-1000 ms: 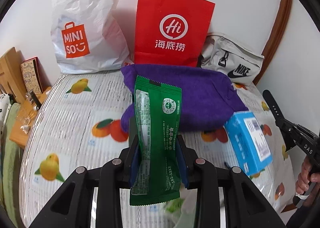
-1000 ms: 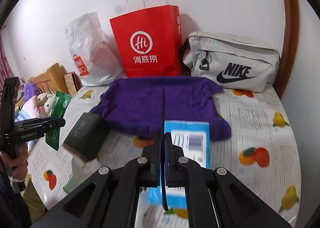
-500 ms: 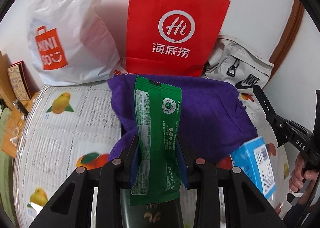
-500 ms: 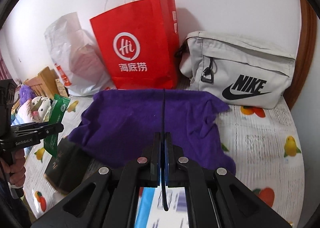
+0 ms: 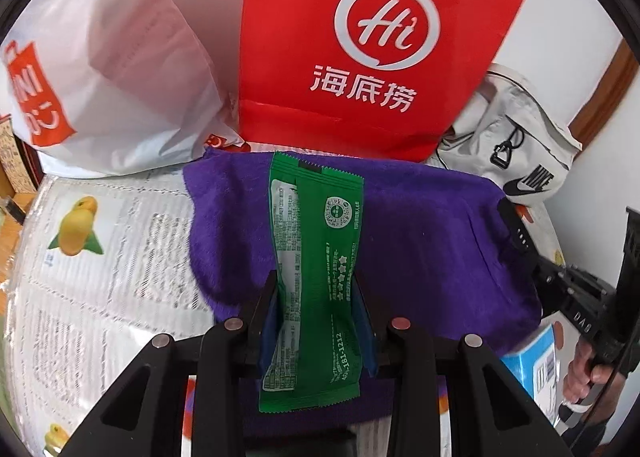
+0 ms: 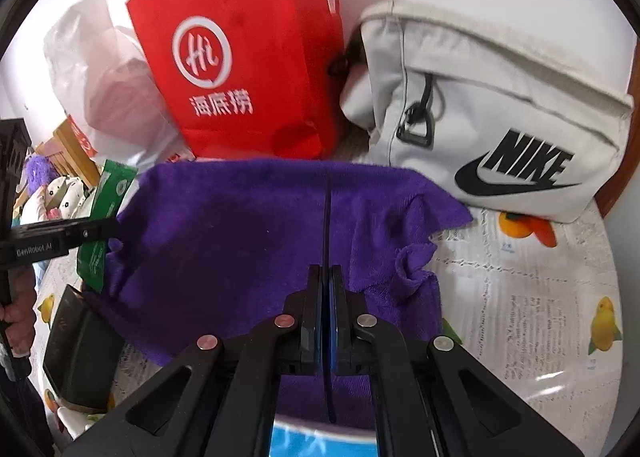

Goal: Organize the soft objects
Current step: 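Carry the green packet over the purple towel with the left gripper, then open the left gripper to drop the packet onto the towel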

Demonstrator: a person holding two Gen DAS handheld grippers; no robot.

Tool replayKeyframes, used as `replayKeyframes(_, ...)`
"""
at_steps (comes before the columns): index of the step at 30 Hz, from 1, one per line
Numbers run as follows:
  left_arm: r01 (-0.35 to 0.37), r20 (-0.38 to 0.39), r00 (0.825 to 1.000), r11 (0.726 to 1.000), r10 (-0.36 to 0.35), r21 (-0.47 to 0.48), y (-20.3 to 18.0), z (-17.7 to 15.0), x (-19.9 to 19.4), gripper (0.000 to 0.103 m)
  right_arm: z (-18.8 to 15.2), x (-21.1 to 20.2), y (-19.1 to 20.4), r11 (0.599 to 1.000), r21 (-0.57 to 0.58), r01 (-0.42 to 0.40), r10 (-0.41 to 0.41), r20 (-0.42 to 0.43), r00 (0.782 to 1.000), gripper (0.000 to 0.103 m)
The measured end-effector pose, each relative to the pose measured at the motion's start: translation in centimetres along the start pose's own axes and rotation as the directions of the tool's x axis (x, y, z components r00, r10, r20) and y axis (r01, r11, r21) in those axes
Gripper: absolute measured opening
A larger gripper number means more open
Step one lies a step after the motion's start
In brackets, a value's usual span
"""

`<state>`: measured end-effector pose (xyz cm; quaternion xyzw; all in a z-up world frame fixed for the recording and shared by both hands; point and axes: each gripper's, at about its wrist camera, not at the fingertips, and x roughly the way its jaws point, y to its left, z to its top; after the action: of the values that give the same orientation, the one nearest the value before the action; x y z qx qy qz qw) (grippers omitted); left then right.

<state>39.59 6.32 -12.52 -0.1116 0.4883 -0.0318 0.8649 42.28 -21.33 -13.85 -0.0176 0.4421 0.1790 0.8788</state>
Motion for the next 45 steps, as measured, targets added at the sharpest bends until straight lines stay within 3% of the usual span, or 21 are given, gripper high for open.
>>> replayKeyframes(8,-0.006,-0.077,0.997,0.999,0.003,-0.040,0.9,1.5,3.2,0.032,0.4,2.7,-1.3,1.000,0.025,0.011,-0.010,-0.074,0.997,0.003)
replayKeyframes(23,-0.009,-0.111,0.994,0.999,0.004,-0.043,0.6,1.7,5.6,0.035,0.2,4.4,-1.5,0.999,0.041,0.006,0.000,-0.129,0.992,0.004)
replayKeyframes(25,-0.009,-0.119,0.993,0.999,0.004,-0.039,0.3,1.8,5.8,0.048,0.2,4.5,-1.7,0.999,0.046,0.001,0.005,-0.130,0.992,0.008)
replayKeyframes(26,-0.015,-0.120,0.993,0.999,0.011,-0.036,0.2,1.8,5.8,0.060,0.2,4.5,-1.8,0.999,0.052,-0.001,0.008,-0.132,0.991,0.016)
replayKeyframes(27,-0.018,-0.109,0.994,0.999,0.015,-0.030,0.1,1.8,5.5,0.065,0.2,4.5,-1.9,0.998,0.056,0.000,0.007,-0.129,0.992,0.024)
replayKeyframes(30,-0.010,-0.096,0.995,1.000,0.007,-0.029,-0.3,1.9,5.0,0.065,0.3,3.4,-2.1,0.998,0.054,0.010,-0.005,-0.098,0.995,0.039)
replayKeyframes(39,-0.038,-0.015,0.999,0.998,0.038,-0.040,-0.4,0.1,-0.2,0.065,-0.6,-1.5,-0.6,0.996,0.048,0.075,-0.073,-0.039,0.997,0.069)
replayKeyframes(45,-0.017,0.050,0.999,0.999,0.019,-0.042,0.4,-2.6,-6.0,0.065,-2.5,-6.7,1.2,0.985,0.059,0.163,-0.162,-0.021,0.987,0.074)
